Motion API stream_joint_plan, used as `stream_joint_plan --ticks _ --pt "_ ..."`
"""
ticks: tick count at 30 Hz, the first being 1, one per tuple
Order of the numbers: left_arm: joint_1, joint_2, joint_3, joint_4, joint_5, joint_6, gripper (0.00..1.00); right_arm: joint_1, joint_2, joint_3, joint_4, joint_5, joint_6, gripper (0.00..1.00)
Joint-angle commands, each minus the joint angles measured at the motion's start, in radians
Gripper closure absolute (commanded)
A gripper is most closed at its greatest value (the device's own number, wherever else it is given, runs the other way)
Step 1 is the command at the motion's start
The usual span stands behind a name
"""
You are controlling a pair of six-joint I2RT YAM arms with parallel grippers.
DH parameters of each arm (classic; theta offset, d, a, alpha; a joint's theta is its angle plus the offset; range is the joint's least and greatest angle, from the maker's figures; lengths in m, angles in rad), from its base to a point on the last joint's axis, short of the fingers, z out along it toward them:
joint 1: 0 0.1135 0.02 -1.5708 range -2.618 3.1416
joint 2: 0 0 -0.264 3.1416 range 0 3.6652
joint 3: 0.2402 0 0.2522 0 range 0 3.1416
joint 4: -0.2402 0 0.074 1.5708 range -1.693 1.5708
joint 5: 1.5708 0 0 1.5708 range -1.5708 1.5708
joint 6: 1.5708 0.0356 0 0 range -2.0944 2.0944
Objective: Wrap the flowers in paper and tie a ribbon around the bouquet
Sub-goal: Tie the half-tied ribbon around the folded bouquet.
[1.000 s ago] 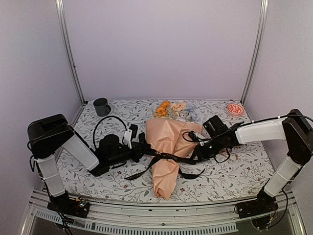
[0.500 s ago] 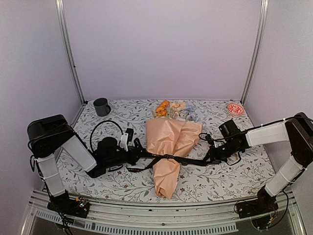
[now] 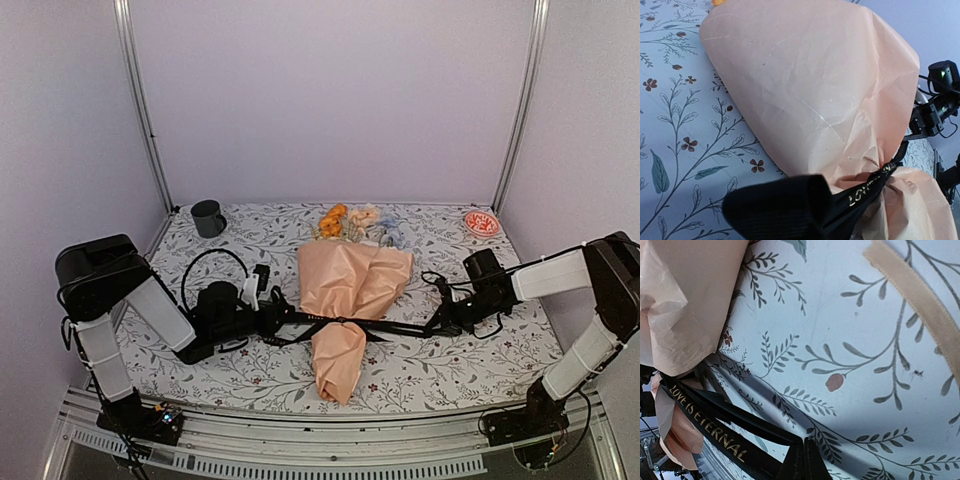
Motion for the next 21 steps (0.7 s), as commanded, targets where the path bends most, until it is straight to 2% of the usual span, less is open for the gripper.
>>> stream_joint_plan --ticks 1,7,12,20,21 --pt "0.048 0.01 -0.026 -0.046 -0.061 -0.003 1.0 -0.055 -0.023 -0.031 -0.032 0.074 0.01 0.99" --pt "0.053 0.015 -0.032 -0.046 -0.058 -0.012 1.0 -0.098 -0.077 -0.045 -0.046 0.113 0.025 0.99" --pt "0.054 0.039 -0.02 -0.03 -0.022 -0.012 1.0 -0.099 -0.055 -0.029 -0.019 0.049 0.014 0.99" --pt "0.05 0.041 -0.004 -0.018 0.023 -0.016 1.0 -0.099 0.039 0.184 -0.048 0.04 -0.032 0.99" --pt "0.046 0.042 0.0 -0.01 0.035 -0.011 1.0 -0.099 0.057 0.206 -0.06 0.043 -0.041 0.92"
